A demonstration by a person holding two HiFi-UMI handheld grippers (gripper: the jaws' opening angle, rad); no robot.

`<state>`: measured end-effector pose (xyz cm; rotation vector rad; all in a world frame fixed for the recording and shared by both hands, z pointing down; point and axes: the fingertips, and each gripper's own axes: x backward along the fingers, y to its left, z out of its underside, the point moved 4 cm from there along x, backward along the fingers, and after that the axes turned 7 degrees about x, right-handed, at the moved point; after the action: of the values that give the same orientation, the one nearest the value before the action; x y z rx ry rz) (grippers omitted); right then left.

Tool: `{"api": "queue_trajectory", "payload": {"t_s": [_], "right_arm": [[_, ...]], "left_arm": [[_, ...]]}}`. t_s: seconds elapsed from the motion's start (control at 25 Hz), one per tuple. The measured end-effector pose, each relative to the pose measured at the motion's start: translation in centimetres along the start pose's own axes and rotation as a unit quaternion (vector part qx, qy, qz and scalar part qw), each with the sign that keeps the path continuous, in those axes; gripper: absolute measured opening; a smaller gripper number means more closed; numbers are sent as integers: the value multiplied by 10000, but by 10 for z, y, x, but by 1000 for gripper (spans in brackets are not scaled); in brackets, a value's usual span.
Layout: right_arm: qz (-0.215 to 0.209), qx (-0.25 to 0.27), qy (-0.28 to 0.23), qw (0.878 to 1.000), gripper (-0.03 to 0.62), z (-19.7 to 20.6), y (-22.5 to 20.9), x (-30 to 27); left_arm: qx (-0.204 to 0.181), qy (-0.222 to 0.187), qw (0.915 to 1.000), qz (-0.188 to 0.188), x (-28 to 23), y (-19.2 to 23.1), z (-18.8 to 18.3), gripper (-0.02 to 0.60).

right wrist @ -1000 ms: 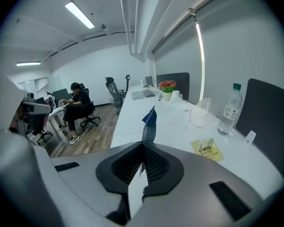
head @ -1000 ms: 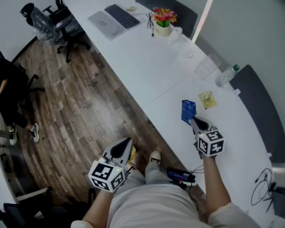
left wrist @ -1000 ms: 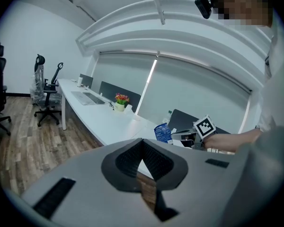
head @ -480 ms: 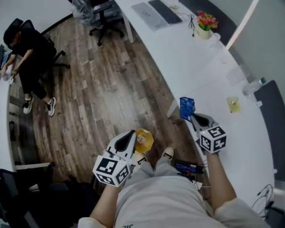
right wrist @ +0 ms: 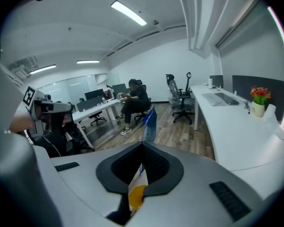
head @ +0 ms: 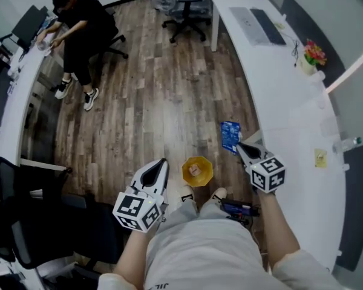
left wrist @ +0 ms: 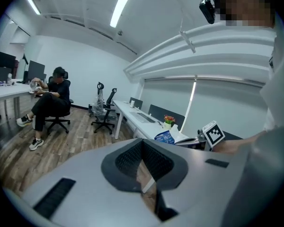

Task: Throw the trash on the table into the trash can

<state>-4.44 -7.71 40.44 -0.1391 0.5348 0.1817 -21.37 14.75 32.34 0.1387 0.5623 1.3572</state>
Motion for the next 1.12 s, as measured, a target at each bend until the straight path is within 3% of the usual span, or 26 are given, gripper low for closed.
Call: {"api": "queue_trajectory", "payload": {"t_s": [0.2,0.44,0.84,1.12], "right_arm": [[-523,130,57,9985,31,-10,37,-30],[-861,201,262,9957,31,-4,59,-47],[-1186,213,744,9899,31,29,61,-74],[-1368,134,1128,9841,31,74,52,-110]], "left_arm": [[143,-145,9994,-289,26,19,6,0],[335,-211,9980,-486,41,34,15,0],[-164,268,9981,-533,24,34,42,0],[-47,487,9973,-543,1,60,60,0]]}}
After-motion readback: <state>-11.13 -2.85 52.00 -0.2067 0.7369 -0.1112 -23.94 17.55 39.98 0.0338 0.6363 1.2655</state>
